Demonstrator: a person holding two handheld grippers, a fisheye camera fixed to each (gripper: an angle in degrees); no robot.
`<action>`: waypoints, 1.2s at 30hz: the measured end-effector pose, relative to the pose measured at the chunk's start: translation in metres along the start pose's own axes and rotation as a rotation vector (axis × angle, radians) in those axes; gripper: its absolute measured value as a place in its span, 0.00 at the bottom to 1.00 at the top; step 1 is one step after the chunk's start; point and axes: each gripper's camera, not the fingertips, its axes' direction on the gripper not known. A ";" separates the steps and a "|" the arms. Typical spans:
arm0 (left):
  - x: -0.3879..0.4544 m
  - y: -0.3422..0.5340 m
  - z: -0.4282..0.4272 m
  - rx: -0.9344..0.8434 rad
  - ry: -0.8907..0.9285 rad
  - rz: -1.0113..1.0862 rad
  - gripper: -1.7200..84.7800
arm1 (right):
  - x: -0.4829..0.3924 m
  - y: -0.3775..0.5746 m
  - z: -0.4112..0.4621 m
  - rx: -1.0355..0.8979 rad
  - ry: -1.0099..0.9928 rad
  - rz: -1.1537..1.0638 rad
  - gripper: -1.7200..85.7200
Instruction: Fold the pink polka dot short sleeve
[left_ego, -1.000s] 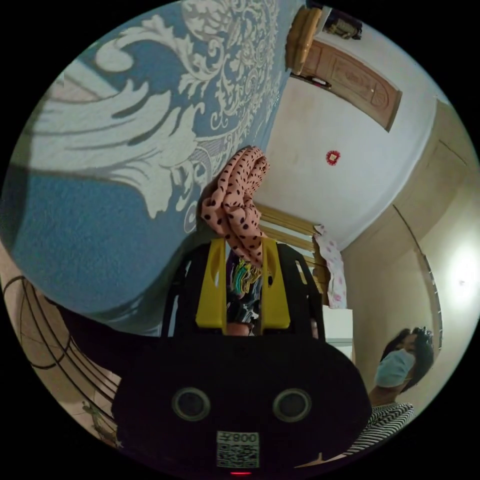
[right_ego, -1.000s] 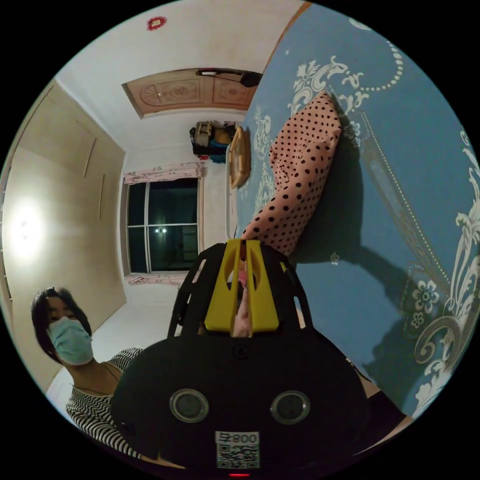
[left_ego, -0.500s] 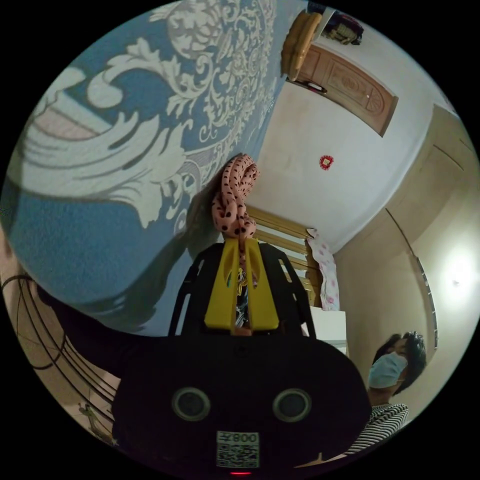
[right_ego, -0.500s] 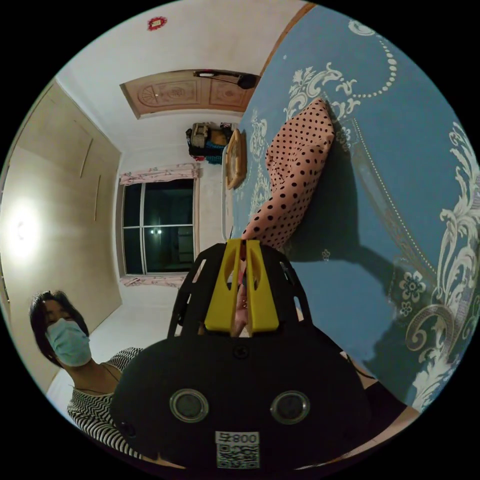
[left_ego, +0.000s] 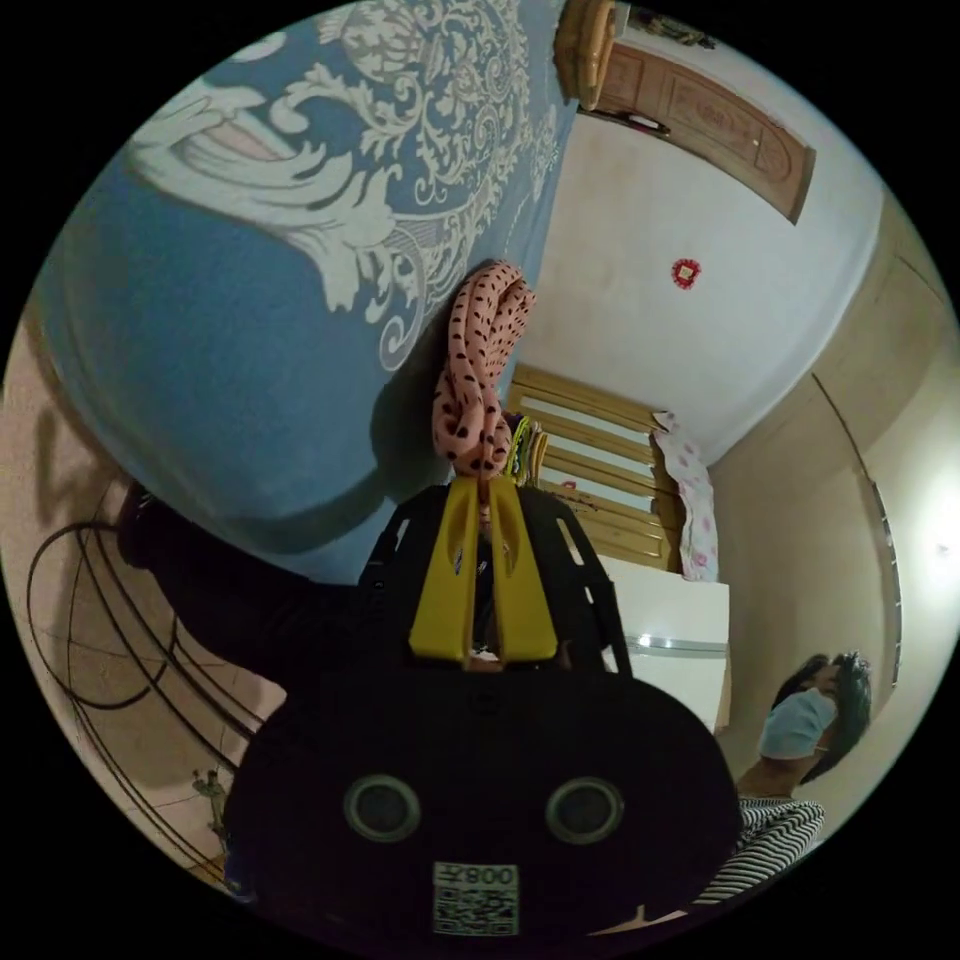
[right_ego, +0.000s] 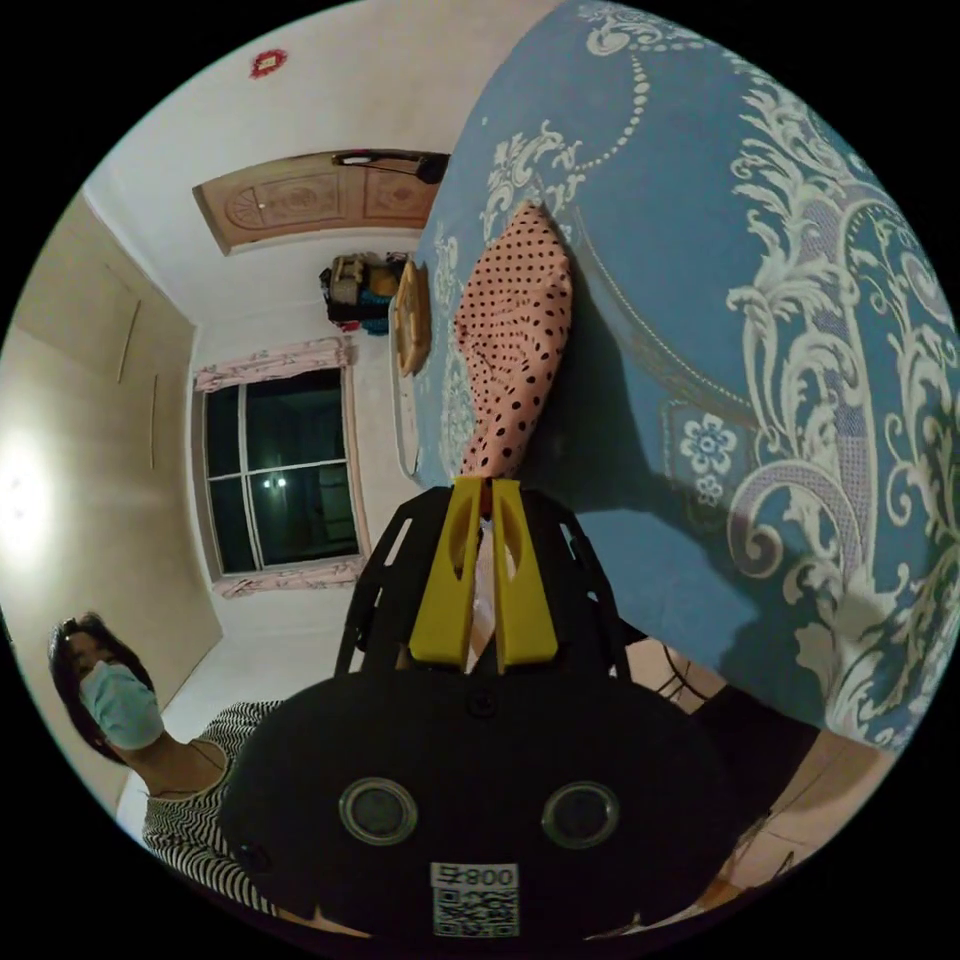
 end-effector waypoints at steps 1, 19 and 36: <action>-0.001 0.003 -0.001 -0.004 -0.023 0.001 0.04 | 0.005 0.004 -0.001 -0.003 0.004 0.014 0.04; -0.029 0.028 -0.028 -0.023 -0.158 0.018 0.08 | 0.027 0.031 -0.007 -0.051 0.065 0.071 0.04; -0.041 0.027 -0.038 0.016 -0.094 0.025 0.08 | 0.029 0.031 -0.022 -0.067 0.079 0.073 0.04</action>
